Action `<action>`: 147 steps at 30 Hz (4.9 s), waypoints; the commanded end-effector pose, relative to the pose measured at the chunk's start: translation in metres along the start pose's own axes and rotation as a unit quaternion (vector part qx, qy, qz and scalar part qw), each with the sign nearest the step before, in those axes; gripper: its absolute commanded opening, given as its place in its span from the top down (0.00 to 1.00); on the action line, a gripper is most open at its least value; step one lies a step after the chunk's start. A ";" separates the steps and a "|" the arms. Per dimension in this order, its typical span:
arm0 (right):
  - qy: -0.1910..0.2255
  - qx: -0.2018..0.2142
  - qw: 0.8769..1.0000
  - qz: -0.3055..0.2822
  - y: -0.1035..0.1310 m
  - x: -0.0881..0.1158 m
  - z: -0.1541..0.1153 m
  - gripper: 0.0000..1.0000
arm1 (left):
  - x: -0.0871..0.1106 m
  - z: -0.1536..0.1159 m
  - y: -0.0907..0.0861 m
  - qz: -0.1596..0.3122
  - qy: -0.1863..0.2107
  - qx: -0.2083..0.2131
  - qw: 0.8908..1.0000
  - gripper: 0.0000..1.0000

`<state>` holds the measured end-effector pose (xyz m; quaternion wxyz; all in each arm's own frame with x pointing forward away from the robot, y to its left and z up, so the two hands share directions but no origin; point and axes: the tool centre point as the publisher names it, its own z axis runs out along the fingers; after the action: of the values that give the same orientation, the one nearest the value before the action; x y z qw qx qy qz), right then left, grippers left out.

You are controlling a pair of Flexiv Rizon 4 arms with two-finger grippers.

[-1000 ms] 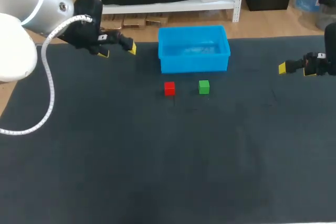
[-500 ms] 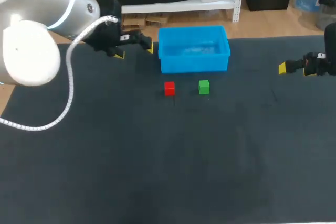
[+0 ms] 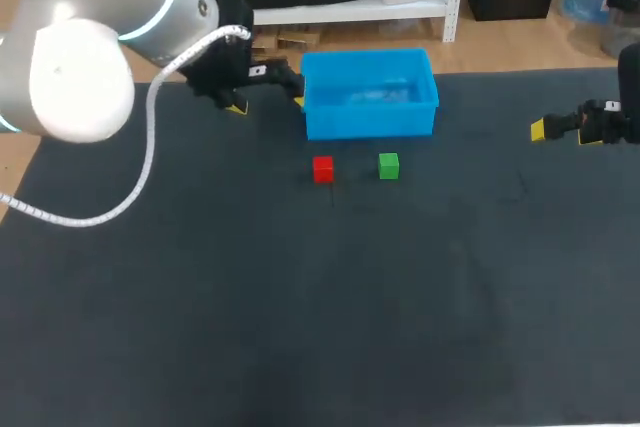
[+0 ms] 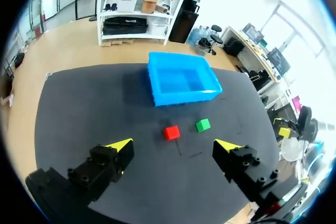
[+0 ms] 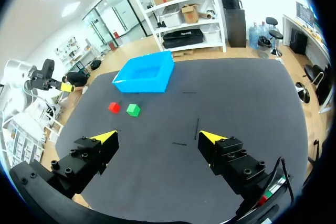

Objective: Use the left arm to pick the red cube and place it into the blue plastic box first, then use the right arm to grasp the green cube and put it into the same blue plastic box after the first action is fully finished.

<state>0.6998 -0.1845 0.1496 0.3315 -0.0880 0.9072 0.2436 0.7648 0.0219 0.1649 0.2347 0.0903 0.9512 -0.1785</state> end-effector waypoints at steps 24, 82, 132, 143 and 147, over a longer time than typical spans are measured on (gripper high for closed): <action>0.001 0.000 1.000 0.000 0.000 0.000 0.000 0.00 | -0.020 0.029 -0.029 0.015 0.098 -0.068 0.993 0.00; 0.001 0.000 1.000 0.000 0.000 0.000 0.000 0.00 | 0.000 0.074 -0.043 -0.043 0.182 -0.106 0.977 0.00; 0.001 0.000 1.000 0.000 0.000 0.000 0.000 0.00 | 0.034 0.127 -0.027 -0.054 0.225 -0.112 0.966 0.00; 0.001 0.000 1.000 0.000 0.000 0.000 0.000 0.00 | 0.042 0.139 -0.019 -0.056 0.232 -0.110 0.965 0.00; 0.001 0.000 1.000 0.000 0.000 0.000 0.000 0.00 | 0.043 0.142 -0.016 -0.058 0.236 -0.114 0.963 0.00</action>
<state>0.6997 -0.1845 0.1496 0.3315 -0.0880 0.9072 0.2436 0.7769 -0.0413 0.0341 0.0064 0.0466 0.9973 -0.0572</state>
